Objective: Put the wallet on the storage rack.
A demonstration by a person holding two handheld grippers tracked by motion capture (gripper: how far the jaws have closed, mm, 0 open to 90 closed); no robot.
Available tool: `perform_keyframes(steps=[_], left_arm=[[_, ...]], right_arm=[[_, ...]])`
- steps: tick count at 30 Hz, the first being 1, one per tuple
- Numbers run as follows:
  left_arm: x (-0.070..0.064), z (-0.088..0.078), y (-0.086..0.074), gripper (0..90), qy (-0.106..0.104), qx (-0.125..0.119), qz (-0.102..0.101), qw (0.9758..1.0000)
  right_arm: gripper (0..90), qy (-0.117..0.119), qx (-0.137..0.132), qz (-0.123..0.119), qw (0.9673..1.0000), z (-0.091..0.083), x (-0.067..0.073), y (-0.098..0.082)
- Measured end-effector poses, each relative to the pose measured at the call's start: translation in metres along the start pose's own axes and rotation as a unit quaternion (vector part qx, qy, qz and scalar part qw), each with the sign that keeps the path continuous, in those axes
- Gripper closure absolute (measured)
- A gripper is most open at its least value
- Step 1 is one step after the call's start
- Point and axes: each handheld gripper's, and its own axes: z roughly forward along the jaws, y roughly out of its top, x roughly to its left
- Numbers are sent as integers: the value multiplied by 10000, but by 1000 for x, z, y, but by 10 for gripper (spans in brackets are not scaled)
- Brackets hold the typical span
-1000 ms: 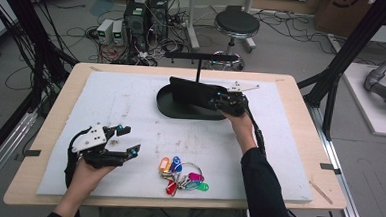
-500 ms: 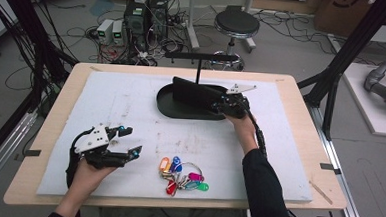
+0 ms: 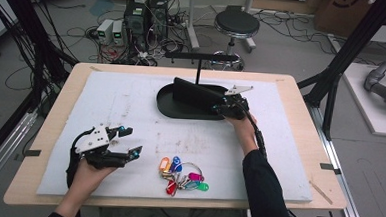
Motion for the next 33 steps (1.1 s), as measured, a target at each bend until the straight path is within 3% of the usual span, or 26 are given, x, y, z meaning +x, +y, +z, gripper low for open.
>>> perform_keyframes(steps=[10, 16, 20, 26, 33], left_arm=[[0, 1, 0, 287, -30, 2, 3, 10000], [0, 3, 1, 287, -37, 15, 20, 10000], [1, 5, 2, 287, -60, 14, 29, 10000], [2, 11, 3, 287, -93, 6, 14, 10000], [3, 17, 6, 285, -133, -26, 10, 9999]], right_arm=[[569, -154, -233, 182, 9994, -11, -3, 0], [447, -287, -350, 308, 9985, -21, -7, -3], [388, -217, -510, 409, 9976, -33, -10, -4], [372, -85, -754, 465, 9960, -59, -13, -6], [312, -4, -970, 575, 9936, -87, -10, -10]])
